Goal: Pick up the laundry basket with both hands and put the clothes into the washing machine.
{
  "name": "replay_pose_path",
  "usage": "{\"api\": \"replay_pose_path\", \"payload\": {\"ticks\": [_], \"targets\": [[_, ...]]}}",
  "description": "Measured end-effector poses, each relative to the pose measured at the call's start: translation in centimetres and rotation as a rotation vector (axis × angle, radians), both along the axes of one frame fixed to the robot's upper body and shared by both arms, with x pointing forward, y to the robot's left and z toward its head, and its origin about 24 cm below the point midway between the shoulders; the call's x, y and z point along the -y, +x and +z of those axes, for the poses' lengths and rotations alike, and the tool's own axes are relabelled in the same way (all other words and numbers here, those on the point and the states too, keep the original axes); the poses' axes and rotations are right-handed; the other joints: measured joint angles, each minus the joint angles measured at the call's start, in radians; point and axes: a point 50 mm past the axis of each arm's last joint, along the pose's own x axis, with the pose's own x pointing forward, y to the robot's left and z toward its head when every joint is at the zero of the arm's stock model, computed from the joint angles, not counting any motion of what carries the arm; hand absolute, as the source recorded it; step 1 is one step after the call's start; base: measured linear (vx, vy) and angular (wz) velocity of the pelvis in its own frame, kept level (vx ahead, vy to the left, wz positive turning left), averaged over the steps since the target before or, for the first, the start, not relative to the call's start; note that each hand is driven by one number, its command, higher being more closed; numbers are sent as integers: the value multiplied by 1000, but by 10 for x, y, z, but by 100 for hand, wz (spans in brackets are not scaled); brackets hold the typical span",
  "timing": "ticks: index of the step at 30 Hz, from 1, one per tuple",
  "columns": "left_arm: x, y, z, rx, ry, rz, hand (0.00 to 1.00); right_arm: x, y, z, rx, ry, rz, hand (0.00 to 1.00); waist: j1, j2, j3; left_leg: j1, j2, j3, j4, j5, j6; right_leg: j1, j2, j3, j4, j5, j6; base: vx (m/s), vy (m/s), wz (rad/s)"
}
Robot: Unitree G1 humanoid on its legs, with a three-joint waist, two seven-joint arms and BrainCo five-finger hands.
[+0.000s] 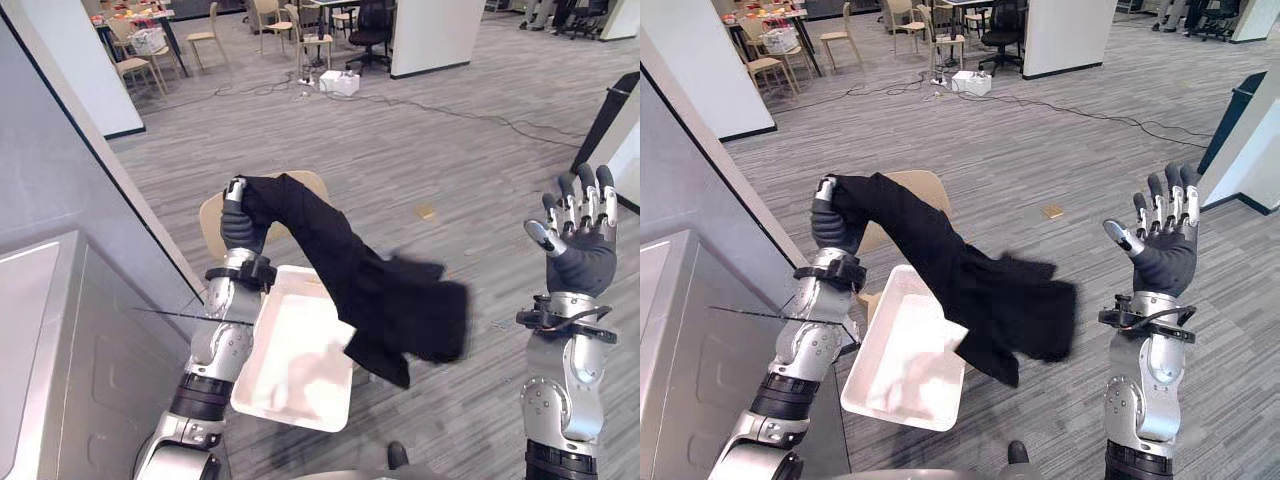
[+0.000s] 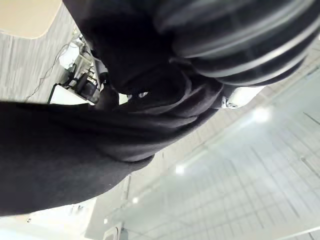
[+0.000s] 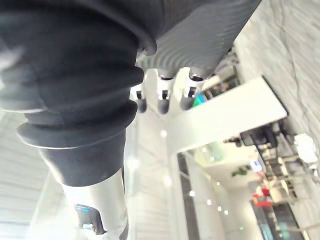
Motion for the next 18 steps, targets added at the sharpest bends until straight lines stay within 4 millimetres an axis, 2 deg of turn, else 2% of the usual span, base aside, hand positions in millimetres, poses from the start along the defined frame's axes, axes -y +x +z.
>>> {"api": "replay_pose_path", "payload": {"ticks": [2,4,12,16,18], "targets": [[-7,0,2,5,-12,29,100,3,-1,0,2,0,-15,0,-1,2,8,1,0,1,0,0,0,0,0,1,0,0,0,0,0,0],[-24,-1,4,14,-34,96,100,9,-4,0,2,0,-41,0,-1,6,18,1,0,3,-1,0,0,-2,2,4,0,0,0,0,0,0],[-66,-20,20,113,-86,278,100,15,-12,-8,-36,6,-76,0,2,12,21,1,0,3,-1,-4,0,-2,2,9,0,0,0,0,0,0],[-94,-44,32,205,-87,400,100,26,-25,-22,-93,27,-137,0,3,21,26,1,1,-2,-1,-4,0,1,1,1,0,-1,-1,-15,-11,3],[-116,-59,42,266,-75,503,100,33,-34,-30,-121,46,-182,0,4,27,29,1,1,-8,1,-4,0,5,0,-7,0,-2,-1,-24,-13,7]]}}
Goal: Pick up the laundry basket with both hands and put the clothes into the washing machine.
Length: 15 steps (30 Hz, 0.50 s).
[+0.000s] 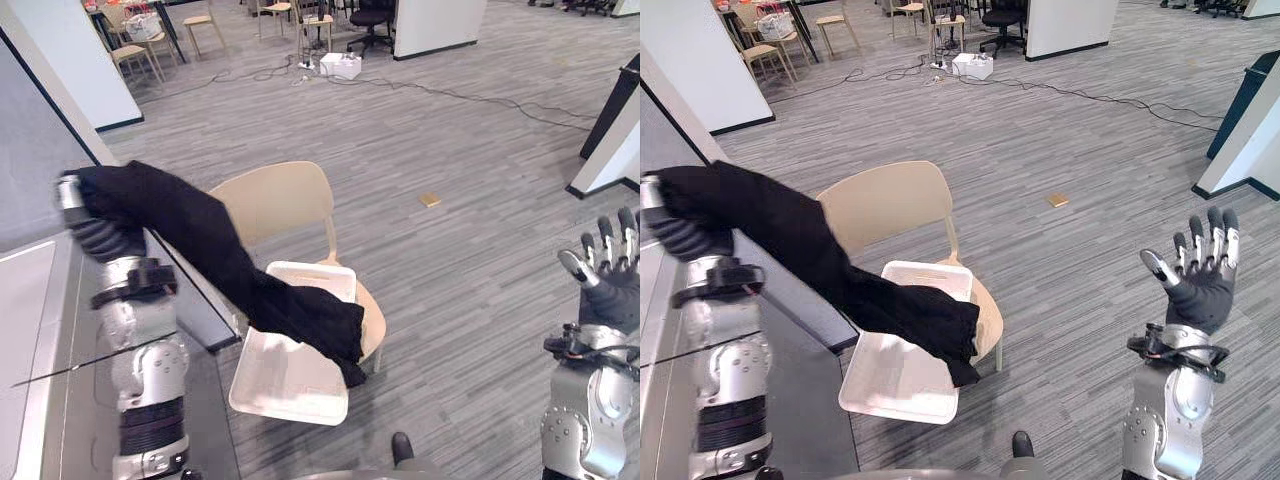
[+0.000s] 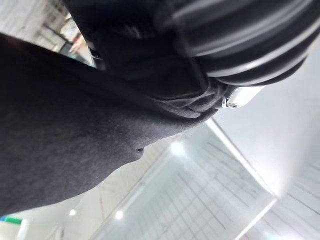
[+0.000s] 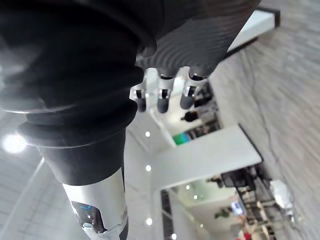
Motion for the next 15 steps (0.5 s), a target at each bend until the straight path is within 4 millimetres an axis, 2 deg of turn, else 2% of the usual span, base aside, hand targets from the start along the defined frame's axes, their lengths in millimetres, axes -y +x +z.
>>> {"api": "replay_pose_path", "payload": {"ticks": [4,11,15], "targets": [[-30,-21,19,84,41,151,100,1,-8,-9,-38,20,-16,0,0,7,1,0,1,-23,5,0,0,15,-3,-22,0,-5,-1,-22,-12,16],[-80,-80,57,244,108,482,100,2,-12,-21,-67,54,-23,0,7,23,2,-6,2,-77,10,1,1,45,-10,-75,0,-24,-4,-14,-14,22],[-102,-119,81,325,176,690,100,10,-20,-31,-106,83,-70,0,39,37,-6,-11,2,-100,10,1,2,53,-13,-92,1,-28,0,13,-3,18]]}}
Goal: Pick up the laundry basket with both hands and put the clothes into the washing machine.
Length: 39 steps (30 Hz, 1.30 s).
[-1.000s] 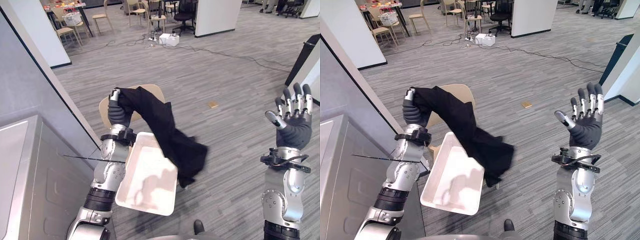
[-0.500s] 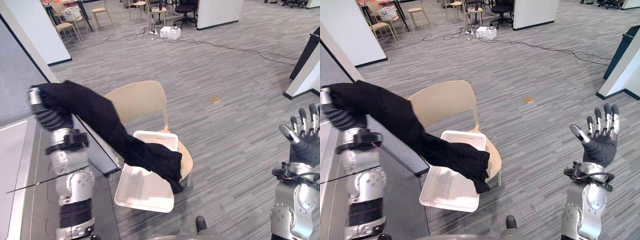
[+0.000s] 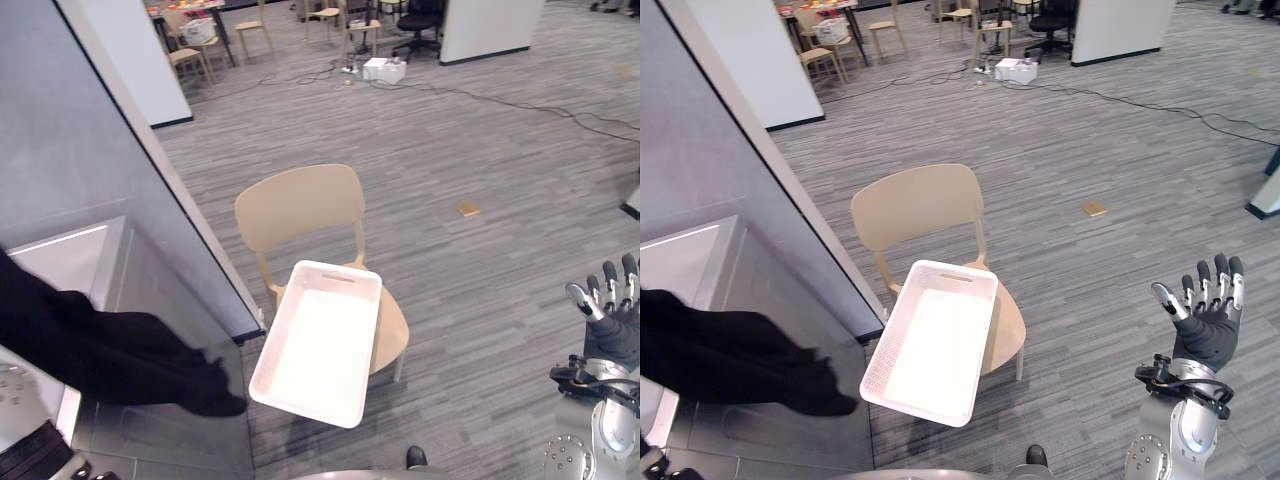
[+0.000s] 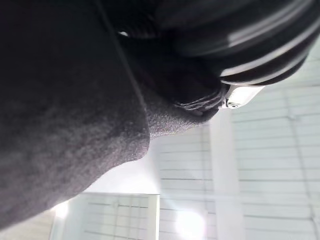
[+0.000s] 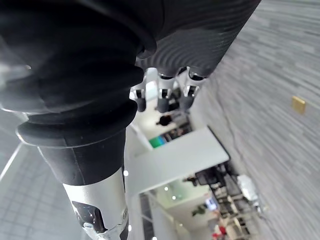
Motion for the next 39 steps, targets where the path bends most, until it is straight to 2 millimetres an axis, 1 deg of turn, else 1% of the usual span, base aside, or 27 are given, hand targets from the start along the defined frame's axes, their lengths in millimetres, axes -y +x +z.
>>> {"api": "replay_pose_path", "payload": {"ticks": [2,5,8,9,11,12,13,16,18,20,22,23,24,26,27,28,29,30,31,32,33,34,35,36,37,38,39], "targets": [[-6,-17,15,25,51,87,100,4,-3,0,-1,0,-23,0,16,5,-1,0,0,-21,3,0,0,15,-3,-21,0,-6,0,2,-4,27],[-18,-34,26,47,63,180,100,7,-6,1,22,11,-44,0,23,11,-5,-3,0,-52,8,-1,2,33,-6,-50,1,-22,-3,-16,-8,31],[-29,-50,29,75,31,258,100,9,-8,3,35,15,-68,0,43,20,-13,-16,1,-62,19,-4,7,34,-7,-68,1,-25,-3,-30,-10,17],[-35,-59,30,80,20,305,100,9,-8,3,38,15,-71,0,46,23,-15,-22,2,-74,22,-5,8,38,-8,-74,1,-28,-4,-16,-9,18],[-39,-66,32,81,11,337,100,10,-9,3,42,16,-78,0,47,25,-18,-28,2,-85,27,-5,8,40,-8,-85,1,-30,-5,-13,-12,21],[-46,-74,33,84,-11,380,100,10,-10,2,47,26,-80,0,51,28,-18,-32,4,-95,32,-5,8,45,-7,-95,1,-31,-6,-10,-12,19],[-48,-76,33,82,-18,392,100,11,-10,2,46,28,-81,0,52,29,-18,-32,5,-99,33,-5,9,48,-7,-99,1,-33,-6,-17,-18,18],[-61,-88,24,43,-73,454,100,11,-9,-4,34,49,-78,0,73,36,-22,-38,9,-108,41,-11,17,52,-3,-109,1,-36,-8,-26,-15,12],[-72,-100,16,8,-120,509,100,10,-7,-11,15,81,-71,0,74,36,-22,-57,13,-117,56,-18,28,53,-2,-126,2,-39,-11,-31,-21,21],[-88,-125,2,-24,-216,599,100,6,-5,-17,3,112,-57,0,75,37,-22,-70,17,-138,71,-25,39,59,4,-144,2,-44,-14,-18,-30,20],[-94,-141,-10,-18,-283,630,100,3,-4,-19,2,120,-50,0,76,36,-21,-75,18,-155,80,-30,48,70,5,-160,3,-51,-16,-5,-27,30],[-93,-153,-24,-26,-327,656,100,1,-3,-20,3,130,-44,0,75,38,-19,-84,18,-167,95,-36,57,76,5,-179,7,-57,-13,-6,-21,35],[-93,-157,-33,-33,-356,665,100,0,-3,-21,1,135,-45,0,75,40,-17,-85,18,-173,98,-37,59,81,4,-186,9,-60,-12,-3,-21,41],[-86,-171,-70,-47,-472,670,100,-5,-5,-26,-10,161,-39,0,76,46,-13,-90,16,-201,105,-38,61,92,0,-219,30,-81,-12,4,-17,52],[-76,-176,-94,-57,-540,673,100,-11,-4,-28,-11,179,-25,0,77,48,-10,-104,12,-216,125,-42,68,90,-10,-247,69,-109,-10,0,1,57],[-71,-176,-101,-59,-559,666,100,-14,-4,-28,-10,183,-18,0,77,48,-8,-112,10,-216,139,-48,79,86,-18,-261,92,-125,-9,-6,19,64],[-60,-177,-113,-66,-587,656,100,-18,-5,-25,1,188,-12,0,77,39,-3,-125,4,-209,174,-66,118,74,-35,-276,151,-160,-7,-13,30,43],[-55,-178,-117,-76,-598,651,100,-20,-4,-22,10,188,-7,0,79,33,-5,-138,0,-198,195,-83,159,64,-46,-287,184,-179,-4,-16,35,40],[-48,-176,-123,-91,-610,638,100,-23,-3,-17,30,180,2,0,88,23,-5,-156,-2,-168,225,-108,237,49,-62,-292,221,-197,-4,-10,20,36],[-42,-167,-126,-102,-617,603,100,-23,-3,-11,52,171,-2,0,99,17,-4,-178,16,-103,250,-127,308,42,-75,-307,241,-206,-3,6,-2,66],[-34,-151,-126,-117,-598,534,100,-23,-4,-7,67,165,-7,0,93,17,-3,-194,62,-12,264,-129,313,48,-82,-336,251,-214,-3,17,-11,61],[-32,-147,-125,-121,-592,517,100,-22,-4,-7,66,165,-10,0,93,18,-3,-195,68,-1,265,-123,307,50,-83,-343,254,-216,-2,28,7,66],[-24,-132,-125,-134,-579,449,100,-21,-5,-7,65,166,-18,0,92,19,-4,-203,77,6,267,-81,270,53,-92,-363,277,-229,5,32,34,37],[-21,-125,-126,-142,-575,415,100,-21,-5,-7,64,167,-22,0,90,18,-4,-204,77,4,267,-66,246,53,-97,-369,289,-236,1,51,49,51],[-16,-113,-128,-161,-568,361,100,-19,-5,-9,57,172,-33,0,79,18,-4,-206,71,-1,259,-48,217,56,-107,-377,304,-249,2,57,34,46],[-11,-101,-132,-166,-571,309,100,-15,-6,-13,46,184,-60,0,71,10,1,-208,67,-8,247,-41,199,56,-115,-387,312,-253,6,50,22,43],[-9,-94,-134,-166,-576,285,100,-12,-7,-16,38,191,-79,0,71,9,2,-209,66,-13,240,-37,183,57,-117,-393,314,-253,6,36,9,40]]}}
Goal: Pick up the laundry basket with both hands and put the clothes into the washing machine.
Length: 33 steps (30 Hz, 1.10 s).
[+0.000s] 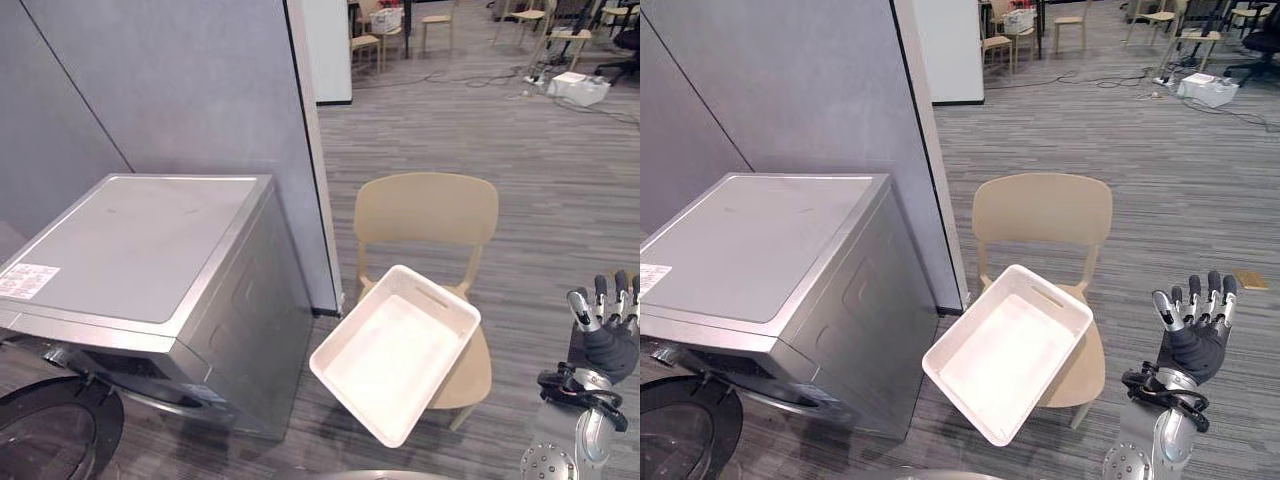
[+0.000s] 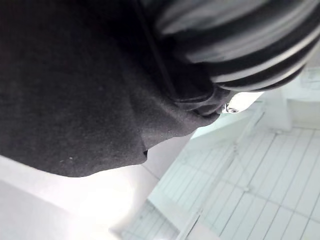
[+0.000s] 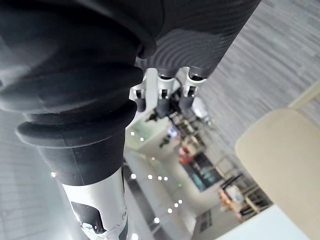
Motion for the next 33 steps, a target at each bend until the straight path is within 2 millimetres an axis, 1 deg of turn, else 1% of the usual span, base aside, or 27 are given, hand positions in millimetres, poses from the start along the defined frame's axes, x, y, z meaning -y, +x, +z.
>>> {"api": "replay_pose_path", "payload": {"ticks": [2,3,4,5,6,7,8,10,12,13,14,15,16,17,18,19,20,21,22,23,25,26,27,28,29,31,33], "targets": [[10,25,-10,25,-41,-78,100,11,-3,-12,-36,34,-64,0,-10,4,2,-7,1,-39,-15,15,-82,14,-8,-29,2,0,0,17,34,46],[13,32,-14,27,-56,-112,100,13,-3,-14,-42,45,-79,0,-27,4,2,-17,0,-53,-14,21,-112,15,-10,-38,4,0,0,0,46,48],[17,40,-17,19,-67,-155,100,14,-3,-15,-45,52,-88,0,-33,2,4,-28,-2,-68,-14,28,-140,14,-11,-41,4,0,0,-11,41,44],[23,52,-21,12,-79,-219,100,14,-4,-15,-45,54,-96,0,-45,-6,10,-38,-6,-82,-13,37,-178,12,-18,-48,11,0,0,-16,53,42],[28,61,-23,8,-84,-270,100,14,-4,-15,-45,56,-99,0,-53,-16,17,-46,-16,-94,-10,42,-188,10,-28,-54,19,0,1,-31,64,39],[32,69,-24,4,-88,-312,100,14,-3,-15,-43,61,-100,0,-56,-18,19,-52,-21,-97,-5,42,-189,10,-35,-57,23,1,1,-40,81,20],[40,80,-25,0,-85,-384,100,12,-1,-14,-33,64,-96,0,-57,-32,37,-56,-27,-87,15,34,-192,8,-48,-55,33,2,4,-50,90,5],[54,90,-22,11,-73,-471,100,7,4,-8,-9,63,-79,0,-53,-47,66,-80,-32,-71,87,1,-185,8,-63,-47,43,6,10,-68,130,-11],[68,96,-22,17,-64,-547,100,2,6,5,38,35,-52,0,-53,-62,87,-90,-51,-37,131,-31,-165,4,-99,-32,59,10,18,-74,173,-10],[75,101,-22,13,-58,-600,100,-1,5,14,63,7,-41,0,-56,-72,89,-99,-68,1,143,-44,-149,-10,-131,-22,68,13,22,-64,190,-7],[82,107,-21,16,-50,-649,100,-3,4,18,74,-13,-32,0,-55,-82,96,-100,-76,61,144,-50,-141,-25,-160,-7,79,18,16,-60,176,-6],[84,109,-21,17,-49,-667,100,-5,5,19,75,-15,-25,0,-56,-85,100,-99,-75,86,144,-52,-138,-31,-171,-5,86,26,5,-48,186,-1],[89,114,-23,19,-60,-699,100,-8,6,18,70,-13,-7,0,-61,-81,107,-98,-74,127,144,-54,-133,-47,-189,-3,104,56,-40,-34,158,-5],[95,116,-26,27,-76,-722,100,-12,7,16,56,-9,18,0,-65,-72,112,-96,-74,141,142,-55,-120,-74,-191,17,131,101,-92,-29,188,-10],[98,117,-28,29,-85,-735,100,-14,8,15,52,-6,30,0,-64,-72,113,-92,-74,147,138,-55,-113,-87,-190,33,142,132,-98,1,249,-25],[103,120,-30,19,-96,-769,100,-19,11,15,53,-3,56,0,-61,-71,114,-73,-77,161,121,-44,-90,-103,-182,64,153,180,-110,12,230,-26],[111,125,-33,21,-112,-806,100,-25,15,15,56,-1,85,0,-59,-70,122,-63,-69,165,108,-39,-72,-132,-162,104,250,132,-94,18,177,-13],[114,127,-33,24,-117,-828,100,-26,14,15,53,-1,93,0,-62,-82,118,-63,-71,159,103,-38,-67,-141,-137,123,311,91,-86,37,0,13],[121,132,-33,28,-121,-871,100,-27,12,15,48,-4,98,0,-62,-108,114,-62,-77,143,95,-35,-64,-144,-80,146,373,13,-83,47,-36,22],[127,135,-35,26,-130,-902,100,-28,12,15,50,-6,101,0,-59,-121,110,-62,-82,136,94,-35,-64,-142,-46,167,371,-20,-82,115,-49,17],[135,141,-40,16,-162,-952,100,-30,12,14,47,-3,111,0,-56,-142,102,-66,-94,122,95,-23,-75,-145,-20,242,359,-29,-79,117,-20,14],[140,144,-42,13,-177,-980,100,-31,10,12,34,2,115,0,-57,-132,106,-62,-95,112,89,-20,-74,-146,-4,288,357,-61,-48,121,-113,36],[143,145,-43,20,-187,-994,100,-32,7,8,16,10,118,0,-57,-145,99,-63,-103,103,89,-19,-75,-122,18,324,311,-99,-53,120,-147,39],[144,145,-44,18,-193,-997,100,-33,6,6,10,15,121,0,-55,-153,93,-64,-108,101,91,-18,-76,-94,19,329,268,-117,-55,139,-198,27],[143,144,-48,17,-215,-996,100,-36,7,5,8,25,134,0,-51,-160,86,-65,-115,103,89,-12,-88,-47,26,320,177,-130,-41,83,-94,7],[143,138,-54,-6,-239,-987,100,-45,13,3,13,46,177,0,-42,-146,84,-63,-105,113,58,5,-109,-16,45,310,91,-130,-39,49,-103,-11],[144,131,-61,-27,-271,-981,100,-61,20,-4,-10,80,249,0,-33,-145,83,-38,-87,126,20,21,-124,7,66,310,53,-124,-29,39,-148,-17]]}}
